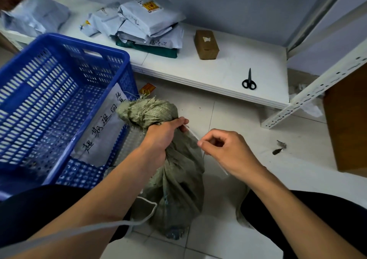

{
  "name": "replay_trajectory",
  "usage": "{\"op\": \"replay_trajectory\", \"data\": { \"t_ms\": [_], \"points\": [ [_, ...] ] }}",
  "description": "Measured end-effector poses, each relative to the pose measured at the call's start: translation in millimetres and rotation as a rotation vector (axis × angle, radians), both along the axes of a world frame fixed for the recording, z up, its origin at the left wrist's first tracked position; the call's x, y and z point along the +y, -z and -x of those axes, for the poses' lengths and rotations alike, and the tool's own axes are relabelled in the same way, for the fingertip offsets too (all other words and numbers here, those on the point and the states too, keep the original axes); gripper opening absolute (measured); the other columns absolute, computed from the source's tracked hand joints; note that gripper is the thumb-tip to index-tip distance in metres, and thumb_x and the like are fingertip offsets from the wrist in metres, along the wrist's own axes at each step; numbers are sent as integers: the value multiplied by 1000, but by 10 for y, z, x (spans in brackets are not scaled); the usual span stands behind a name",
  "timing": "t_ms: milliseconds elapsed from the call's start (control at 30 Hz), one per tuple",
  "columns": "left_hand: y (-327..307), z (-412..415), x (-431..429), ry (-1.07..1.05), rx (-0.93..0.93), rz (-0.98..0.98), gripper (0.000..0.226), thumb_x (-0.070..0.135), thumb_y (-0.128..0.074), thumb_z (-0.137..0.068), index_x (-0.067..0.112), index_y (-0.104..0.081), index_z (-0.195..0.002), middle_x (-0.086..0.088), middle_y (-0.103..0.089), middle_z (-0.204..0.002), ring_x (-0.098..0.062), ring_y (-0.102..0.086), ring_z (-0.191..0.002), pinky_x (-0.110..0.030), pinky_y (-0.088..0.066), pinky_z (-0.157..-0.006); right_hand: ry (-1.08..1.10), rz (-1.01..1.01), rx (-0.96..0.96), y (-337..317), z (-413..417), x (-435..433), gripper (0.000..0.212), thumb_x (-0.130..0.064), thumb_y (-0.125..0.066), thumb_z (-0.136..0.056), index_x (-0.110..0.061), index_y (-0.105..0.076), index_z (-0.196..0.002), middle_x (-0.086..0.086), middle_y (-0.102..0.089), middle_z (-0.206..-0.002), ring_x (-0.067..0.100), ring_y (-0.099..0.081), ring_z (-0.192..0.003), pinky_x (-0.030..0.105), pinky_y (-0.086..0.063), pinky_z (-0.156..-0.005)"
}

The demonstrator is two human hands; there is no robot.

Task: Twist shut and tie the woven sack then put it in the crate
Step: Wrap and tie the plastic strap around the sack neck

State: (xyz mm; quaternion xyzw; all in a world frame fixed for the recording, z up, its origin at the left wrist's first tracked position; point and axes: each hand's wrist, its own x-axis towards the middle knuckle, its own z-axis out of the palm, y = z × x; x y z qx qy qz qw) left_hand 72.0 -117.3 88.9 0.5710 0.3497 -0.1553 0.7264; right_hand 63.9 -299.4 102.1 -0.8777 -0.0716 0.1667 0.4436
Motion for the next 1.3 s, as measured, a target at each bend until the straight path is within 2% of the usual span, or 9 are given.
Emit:
{"op": "replay_trajectory", "data": {
  "t_ms": [200, 333, 467, 600, 833, 1033, 1100, 1167, 1300],
  "points": [
    [-38, 68, -97, 21, -6, -19, 18, 23, -75, -89, 9, -83, -82, -15, -80, -96, -35, -75, -85, -50, -62, -89, -30, 128, -157, 58, -18, 96, 8, -31, -73, -89, -25, -77, -85, -5, -63, -72, 15, -56, -67, 43, -51, -67],
    [-40, 66, -91, 21, -22, -12, 29, 33, -71, -93, 10, -80, -79, -11, -77, -86, -27, -71, -78, -47, -61, -89, 14, 64, 18, 18, -26, 123, 14, -25, -66, -95, -20, -73, -83, -2, -70, -64, 18, -65, -60, 45, -59, -71],
    [-52, 70, -50, 25, 17, -44, 39, 40, -72, -90, 16, -75, -59, -13, -78, -82, -30, -72, -76, -54, -59, -92, 21, -261, 374, -130, -41, 121, 16, -12, -60, -99, -5, -70, -89, 13, -76, -73, 23, -65, -58, 40, -58, -71],
    [-132, 99, -81, 36, 32, -142, 28, 39, -75, -85, 12, -75, -76, -15, -79, -90, -36, -74, -88, -52, -58, -94, -57, -371, 503, -207, 2, 150, 10, -7, -60, -98, -1, -68, -99, 17, -79, -89, 30, -72, -68, 38, -61, -76],
    [-169, 115, -133, 92, -62, -436, 29, 36, -70, -86, 20, -66, -62, -2, -70, -75, -28, -70, -82, -43, -57, -87, 40, -440, 412, -102, 65, 259, 12, 8, -62, -91, 8, -69, -102, 24, -77, -93, 31, -76, -84, 35, -63, -70],
    [-154, 137, -161, 128, -73, -402, 35, 47, -73, -80, 17, -72, -61, -9, -76, -71, -32, -74, -72, -46, -62, -78, 82, -426, 329, 14, 139, 372, 17, 17, -60, -86, 3, -69, -89, 24, -75, -87, 18, -73, -73, 28, -62, -63],
    [-152, 134, -154, 95, -53, -329, 36, 45, -72, -86, 16, -70, -63, -4, -75, -63, -29, -73, -63, -34, -62, -64, 102, -437, 313, 63, 165, 401, 18, 18, -60, -86, 1, -66, -87, 18, -74, -79, 18, -73, -70, 30, -62, -64],
    [-176, 138, -134, 65, -10, -241, 37, 39, -69, -92, 15, -67, -64, 1, -66, -48, -19, -63, -44, -22, -47, -41, 115, -439, 303, 111, 189, 426, 20, 17, -60, -86, -3, -64, -85, 15, -75, -77, 24, -74, -71, 37, -63, -69],
    [-176, 120, -103, 18, 73, -138, 34, 46, -70, -89, 12, -73, -88, -13, -77, -86, -25, -67, -62, -27, -48, -49, 97, -370, 276, 202, 239, 468, 21, 11, -65, -86, -10, -65, -80, 14, -75, -75, 30, -72, -71, 51, -61, -75]
  ]
}}
